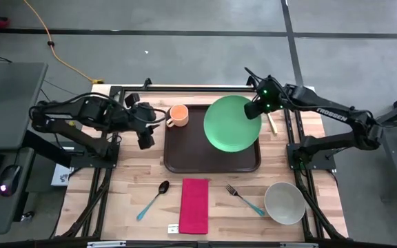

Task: Set up tray
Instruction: Put the green plate on the brown serving tray to the bottom right of the yellow cup

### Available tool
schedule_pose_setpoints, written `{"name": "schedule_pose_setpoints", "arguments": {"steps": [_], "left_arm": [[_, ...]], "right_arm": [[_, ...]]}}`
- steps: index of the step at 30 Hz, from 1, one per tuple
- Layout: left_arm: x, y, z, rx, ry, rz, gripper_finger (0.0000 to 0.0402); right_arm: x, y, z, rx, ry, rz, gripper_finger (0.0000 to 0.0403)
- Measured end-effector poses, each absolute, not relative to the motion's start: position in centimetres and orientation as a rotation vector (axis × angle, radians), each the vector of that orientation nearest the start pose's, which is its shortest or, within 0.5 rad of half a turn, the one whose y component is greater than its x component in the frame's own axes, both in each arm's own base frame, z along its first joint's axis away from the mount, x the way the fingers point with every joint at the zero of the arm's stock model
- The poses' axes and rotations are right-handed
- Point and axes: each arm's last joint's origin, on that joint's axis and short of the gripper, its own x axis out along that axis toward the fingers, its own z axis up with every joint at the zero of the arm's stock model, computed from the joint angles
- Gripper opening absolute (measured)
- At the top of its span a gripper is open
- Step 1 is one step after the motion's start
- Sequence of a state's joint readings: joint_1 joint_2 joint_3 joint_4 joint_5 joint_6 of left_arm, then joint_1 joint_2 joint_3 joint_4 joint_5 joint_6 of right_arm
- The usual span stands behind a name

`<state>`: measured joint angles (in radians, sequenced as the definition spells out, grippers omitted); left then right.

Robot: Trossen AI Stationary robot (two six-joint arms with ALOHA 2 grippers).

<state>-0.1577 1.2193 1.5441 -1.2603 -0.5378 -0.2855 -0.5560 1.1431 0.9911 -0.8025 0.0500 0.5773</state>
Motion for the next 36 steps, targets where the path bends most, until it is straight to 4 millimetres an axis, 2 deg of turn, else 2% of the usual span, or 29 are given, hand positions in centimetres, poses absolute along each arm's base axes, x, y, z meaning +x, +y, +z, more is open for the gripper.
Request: {"name": "schedule_pose_setpoints", "arguments": {"steps": [8, 18, 24, 30, 36], "left_arm": [[18.7, -1.6, 38.9, 0.007, 0.764, 0.437, 0.0230], [17.5, -1.6, 36.9, -0.080, 0.622, 0.361, 0.0230], [16.6, -1.5, 35.3, -0.111, 0.572, 0.323, 0.0230], [16.3, -1.5, 34.3, -0.142, 0.515, 0.289, 0.0230], [16.1, -1.6, 33.2, -0.160, 0.477, 0.255, 0.0230]], "right_arm": [[18.5, -11.6, 27.3, 0.811, 0.729, -0.804, 0.0000], [18.8, -11.6, 25.4, 0.872, 0.685, -0.789, 0.0000], [19.1, -11.3, 23.8, 0.922, 0.630, -0.760, 0.0000], [19.2, -10.7, 22.0, 0.961, 0.612, -0.773, 0.0000], [19.6, -10.3, 21.5, 0.979, 0.554, -0.767, 0.0000]]}}
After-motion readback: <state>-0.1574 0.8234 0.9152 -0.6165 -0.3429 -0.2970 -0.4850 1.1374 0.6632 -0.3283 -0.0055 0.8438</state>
